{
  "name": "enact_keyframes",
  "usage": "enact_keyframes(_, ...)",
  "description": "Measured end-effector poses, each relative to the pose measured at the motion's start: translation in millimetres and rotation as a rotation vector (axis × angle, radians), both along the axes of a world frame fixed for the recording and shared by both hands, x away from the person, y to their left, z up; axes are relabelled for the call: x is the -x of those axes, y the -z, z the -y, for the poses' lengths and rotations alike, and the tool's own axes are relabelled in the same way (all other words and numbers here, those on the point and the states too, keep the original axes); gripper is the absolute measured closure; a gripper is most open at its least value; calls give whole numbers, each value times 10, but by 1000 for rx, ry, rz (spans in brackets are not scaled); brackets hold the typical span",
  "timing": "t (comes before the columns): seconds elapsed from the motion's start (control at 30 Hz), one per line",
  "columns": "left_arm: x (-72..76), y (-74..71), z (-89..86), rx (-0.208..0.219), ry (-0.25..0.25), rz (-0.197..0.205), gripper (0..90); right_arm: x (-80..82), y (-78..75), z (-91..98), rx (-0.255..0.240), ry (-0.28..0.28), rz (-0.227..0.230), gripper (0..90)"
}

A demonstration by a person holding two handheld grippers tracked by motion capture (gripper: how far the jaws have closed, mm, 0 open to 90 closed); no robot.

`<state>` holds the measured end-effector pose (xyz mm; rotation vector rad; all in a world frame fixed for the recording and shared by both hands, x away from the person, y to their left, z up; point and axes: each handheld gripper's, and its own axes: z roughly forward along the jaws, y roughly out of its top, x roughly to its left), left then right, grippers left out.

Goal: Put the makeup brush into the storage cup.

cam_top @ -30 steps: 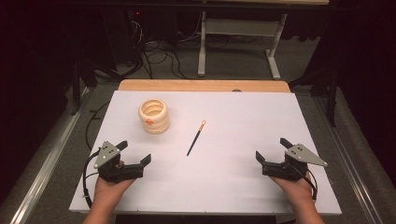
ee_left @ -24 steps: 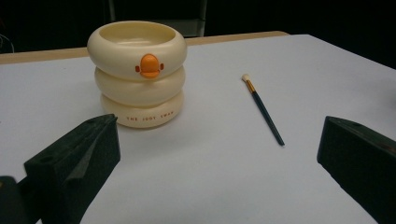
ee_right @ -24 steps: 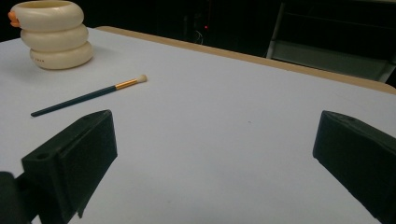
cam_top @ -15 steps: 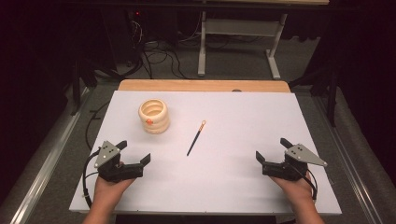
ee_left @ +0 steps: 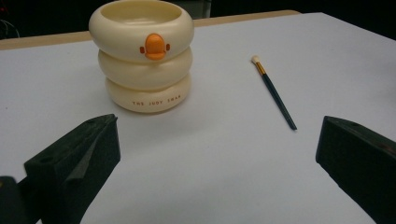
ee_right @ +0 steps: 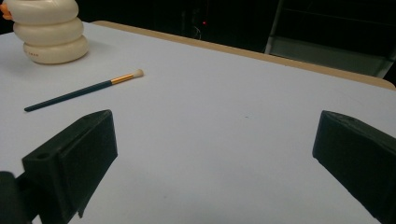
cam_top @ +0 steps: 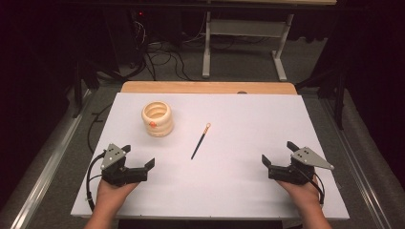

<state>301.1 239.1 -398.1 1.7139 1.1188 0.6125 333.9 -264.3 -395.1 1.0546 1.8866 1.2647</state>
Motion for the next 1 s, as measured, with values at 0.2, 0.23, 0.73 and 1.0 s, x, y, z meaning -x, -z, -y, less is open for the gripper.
enact_keyframes(0.2,-21,26,14,-14,10,-26,6,3,3,-2,-3,4,-6,10)
enact_keyframes(0.23,-27,35,18,-17,13,-36,6,1,4,0,-1,3,-6,10)
enact_keyframes(0.73,-60,76,24,-39,21,-92,6,-6,24,1,13,13,-14,12)
enact_keyframes(1.0,-114,112,50,-43,12,-142,6,10,48,26,-12,19,-20,20)
